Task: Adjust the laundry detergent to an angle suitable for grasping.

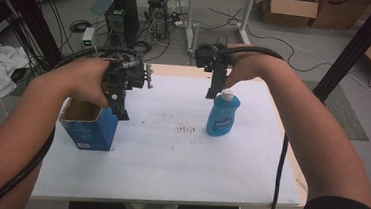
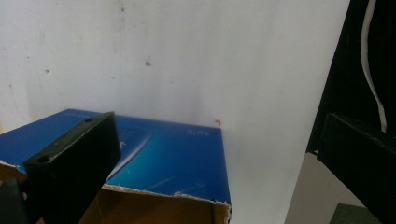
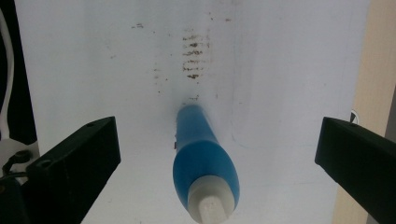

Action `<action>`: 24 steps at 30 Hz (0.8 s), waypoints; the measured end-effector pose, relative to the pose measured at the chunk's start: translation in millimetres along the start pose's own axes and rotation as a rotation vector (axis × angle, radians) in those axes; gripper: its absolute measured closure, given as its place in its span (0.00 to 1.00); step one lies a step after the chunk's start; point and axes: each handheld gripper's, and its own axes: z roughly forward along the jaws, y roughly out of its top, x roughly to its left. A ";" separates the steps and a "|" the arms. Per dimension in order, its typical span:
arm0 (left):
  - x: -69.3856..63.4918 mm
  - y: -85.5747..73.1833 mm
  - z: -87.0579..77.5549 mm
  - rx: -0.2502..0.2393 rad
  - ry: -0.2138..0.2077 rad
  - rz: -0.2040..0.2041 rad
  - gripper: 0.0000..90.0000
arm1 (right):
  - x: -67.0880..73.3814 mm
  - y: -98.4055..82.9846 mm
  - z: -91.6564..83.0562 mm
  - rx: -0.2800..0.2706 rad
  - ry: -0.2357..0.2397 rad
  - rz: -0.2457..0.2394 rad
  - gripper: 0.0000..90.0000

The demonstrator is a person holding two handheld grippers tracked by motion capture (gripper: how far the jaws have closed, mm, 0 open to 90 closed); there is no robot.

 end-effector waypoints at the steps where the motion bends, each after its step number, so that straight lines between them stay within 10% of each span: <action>1: -0.2 0.3 -0.1 0.000 0.002 0.001 0.00 | 0.4 -0.1 0.4 0.004 0.001 0.000 0.00; 24: -9.9 2.2 -9.5 0.020 0.014 -0.012 0.00 | -1.7 -41.5 -24.1 -0.060 -0.017 0.020 0.00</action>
